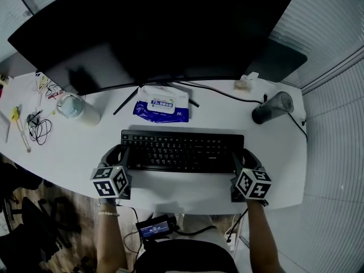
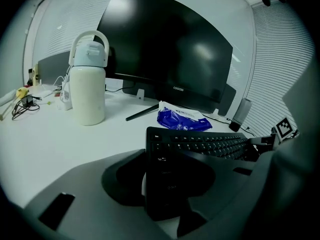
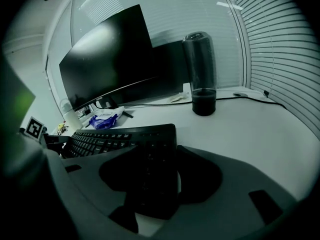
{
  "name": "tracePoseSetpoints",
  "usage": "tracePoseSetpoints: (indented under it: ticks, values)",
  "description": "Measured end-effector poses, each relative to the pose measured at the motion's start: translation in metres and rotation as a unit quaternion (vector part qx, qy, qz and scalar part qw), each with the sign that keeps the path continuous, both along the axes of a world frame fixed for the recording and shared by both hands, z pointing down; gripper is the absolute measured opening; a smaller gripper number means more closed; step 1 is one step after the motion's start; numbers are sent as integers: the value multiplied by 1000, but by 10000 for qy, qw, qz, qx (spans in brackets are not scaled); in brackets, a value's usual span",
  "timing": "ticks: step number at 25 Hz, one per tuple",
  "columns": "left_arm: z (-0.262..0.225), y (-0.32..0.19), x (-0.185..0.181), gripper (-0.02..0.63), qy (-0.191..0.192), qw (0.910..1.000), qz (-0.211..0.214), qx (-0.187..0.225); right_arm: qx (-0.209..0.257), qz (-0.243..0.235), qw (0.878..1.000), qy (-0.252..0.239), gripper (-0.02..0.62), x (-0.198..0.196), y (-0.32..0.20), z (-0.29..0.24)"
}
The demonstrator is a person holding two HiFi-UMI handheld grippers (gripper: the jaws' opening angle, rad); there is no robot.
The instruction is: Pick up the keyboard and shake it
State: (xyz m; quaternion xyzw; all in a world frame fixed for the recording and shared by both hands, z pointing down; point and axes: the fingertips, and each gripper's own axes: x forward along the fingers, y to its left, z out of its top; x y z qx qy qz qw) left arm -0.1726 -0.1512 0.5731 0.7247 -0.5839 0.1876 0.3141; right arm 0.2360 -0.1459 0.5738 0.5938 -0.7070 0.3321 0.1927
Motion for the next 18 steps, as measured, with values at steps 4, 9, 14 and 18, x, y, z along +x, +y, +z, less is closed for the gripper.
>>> tracePoseSetpoints:
  ticks: [4,9,14,18]
  values:
    - [0,-2,0,150,19,10000,-7,26,1,62,10000,-11,219,1,-1,1]
    - [-2,-2,1,152,-287,9996,-61,1,-76,54,9996,267,219,1,-1,0]
    - [-18,0,2,118,-535,9982,-89,248,167,18,9952,962,132,4,-3,-15]
    - [-44,0,12,46,-623,9961,9,632,590,-73,9919,1121,63,-7,-3,-43]
